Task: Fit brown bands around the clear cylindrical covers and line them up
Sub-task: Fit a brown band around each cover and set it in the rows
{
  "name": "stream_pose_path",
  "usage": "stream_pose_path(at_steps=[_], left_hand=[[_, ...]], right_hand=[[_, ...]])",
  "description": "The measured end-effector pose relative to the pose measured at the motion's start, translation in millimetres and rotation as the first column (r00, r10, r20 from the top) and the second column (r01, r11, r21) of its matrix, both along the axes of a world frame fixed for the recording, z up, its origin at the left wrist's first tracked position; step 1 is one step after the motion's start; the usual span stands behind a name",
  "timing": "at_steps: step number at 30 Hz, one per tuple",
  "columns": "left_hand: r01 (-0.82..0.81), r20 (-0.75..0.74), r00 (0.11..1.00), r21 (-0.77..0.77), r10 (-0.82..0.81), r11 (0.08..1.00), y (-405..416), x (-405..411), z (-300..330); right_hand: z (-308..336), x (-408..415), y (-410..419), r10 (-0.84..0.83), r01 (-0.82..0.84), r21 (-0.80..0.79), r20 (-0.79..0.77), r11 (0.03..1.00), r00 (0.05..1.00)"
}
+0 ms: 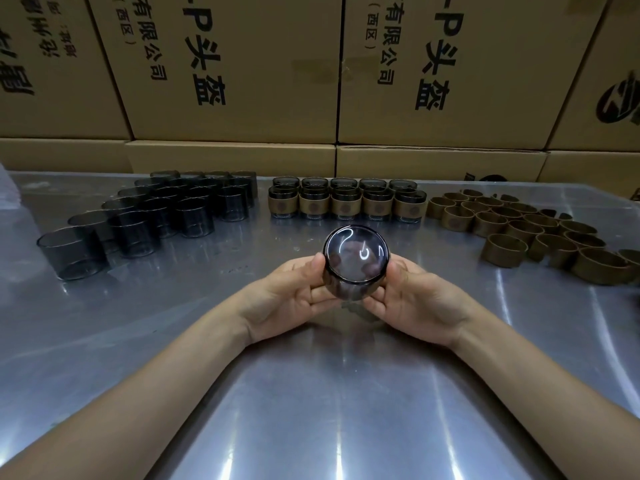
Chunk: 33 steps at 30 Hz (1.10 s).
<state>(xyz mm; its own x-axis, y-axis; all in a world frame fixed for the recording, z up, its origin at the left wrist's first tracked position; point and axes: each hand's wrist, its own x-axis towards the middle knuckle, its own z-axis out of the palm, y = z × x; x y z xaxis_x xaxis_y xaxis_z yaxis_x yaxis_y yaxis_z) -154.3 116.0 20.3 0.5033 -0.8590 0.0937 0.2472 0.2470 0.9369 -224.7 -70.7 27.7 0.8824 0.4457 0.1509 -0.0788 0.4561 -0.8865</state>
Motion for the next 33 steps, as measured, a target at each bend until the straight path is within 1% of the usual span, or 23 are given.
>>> stream_pose_path(at_steps=[5,8,10,12,14,16,18,19,20,22,23,24,25,27,30,33], left_hand=[[0.033,0.005,0.999,-0.019,-0.032,0.999,0.0,0.0,0.4],[0.012,-0.066,0.998,-0.012,-0.013,1.000,2.7,3.0,2.2],[-0.056,-0.141,0.988,0.018,0.058,0.998,0.6,1.4,5.9],[-0.186,-0.160,0.968,0.064,0.195,0.980,-6.9,-1.5,7.9],[-0.341,-0.138,0.927,0.072,0.348,0.937,-15.6,-5.4,7.1],[-0.496,-0.093,0.861,0.068,0.501,0.865,-20.4,-9.4,5.6],[-0.627,0.028,0.779,0.070,0.627,0.776,-23.4,-13.5,3.9],[-0.663,0.109,0.748,0.074,0.655,0.745,-25.6,-16.0,3.0],[-0.682,0.186,0.725,0.070,0.663,0.728,-28.3,-19.3,2.1],[-0.690,0.299,0.697,0.034,0.652,0.723,-34.9,-27.7,1.6],[-0.687,0.331,0.689,0.015,0.645,0.726,-38.3,-31.8,1.9],[-0.686,0.343,0.683,-0.002,0.645,0.727,-40.9,-34.9,2.5],[-0.691,0.338,0.675,-0.018,0.655,0.722,-42.4,-36.8,3.5],[-0.704,0.316,0.662,-0.051,0.680,0.709,-42.7,-36.7,4.6],[-0.699,0.325,0.662,-0.057,0.676,0.712,-41.7,-37.1,4.8],[-0.757,0.344,0.600,-0.048,0.722,0.652,-41.3,-37.2,3.6]], right_hand=[[1.8,0.3,-2.5,0.009,-0.008,-0.039,0.033,0.999,0.999],[0.8,1.7,-5.7,-0.055,0.055,-0.036,-0.005,0.998,0.998],[0.3,2.9,-6.0,-0.118,0.117,-0.057,-0.015,0.991,0.993],[-0.4,3.9,-2.1,-0.173,0.172,-0.112,0.000,0.979,0.985],[-2.0,4.5,3.6,-0.219,0.221,-0.173,0.031,0.960,0.975],[-1.6,3.9,8.9,-0.226,0.232,-0.203,0.056,0.951,0.973],[1.0,3.3,14.6,-0.267,0.276,-0.224,0.070,0.935,0.961],[2.6,3.3,18.6,-0.334,0.342,-0.242,0.074,0.908,0.939],[3.9,3.3,23.6,-0.442,0.444,-0.265,0.070,0.856,0.894],[3.0,4.3,32.3,-0.674,0.667,-0.305,0.101,0.679,0.732],[2.1,4.2,35.3,-0.745,0.743,-0.310,0.139,0.593,0.652],[2.4,3.5,38.1,-0.785,0.789,-0.300,0.168,0.536,0.597],[2.3,3.0,39.9,-0.803,0.814,-0.276,0.185,0.511,0.567],[4.2,1.4,43.0,-0.813,0.829,-0.246,0.190,0.502,0.550],[4.9,-1.0,47.1,-0.786,0.811,-0.220,0.209,0.542,0.582],[3.6,-1.3,48.9,-0.767,0.795,-0.191,0.211,0.576,0.607]])
